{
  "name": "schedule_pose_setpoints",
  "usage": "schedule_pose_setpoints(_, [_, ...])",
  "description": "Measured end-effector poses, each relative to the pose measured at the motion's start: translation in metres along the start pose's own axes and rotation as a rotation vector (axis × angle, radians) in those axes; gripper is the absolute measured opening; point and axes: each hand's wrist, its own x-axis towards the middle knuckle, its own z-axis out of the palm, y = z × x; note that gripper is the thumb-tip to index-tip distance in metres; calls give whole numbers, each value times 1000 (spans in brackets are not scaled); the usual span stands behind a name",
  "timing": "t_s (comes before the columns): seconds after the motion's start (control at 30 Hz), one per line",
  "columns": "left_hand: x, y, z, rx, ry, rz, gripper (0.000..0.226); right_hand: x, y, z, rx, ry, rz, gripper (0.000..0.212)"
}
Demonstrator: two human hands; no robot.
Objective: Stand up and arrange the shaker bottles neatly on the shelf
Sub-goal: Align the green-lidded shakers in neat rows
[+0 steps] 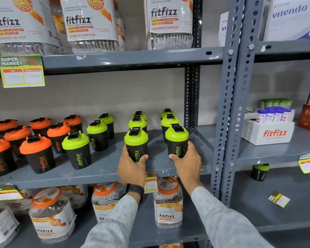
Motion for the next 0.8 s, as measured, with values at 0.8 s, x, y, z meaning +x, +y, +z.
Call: schedule_pose_setpoints(0.8, [-13,-5,-8,-18,72,5,87,-15,6,1,163,79,33,97])
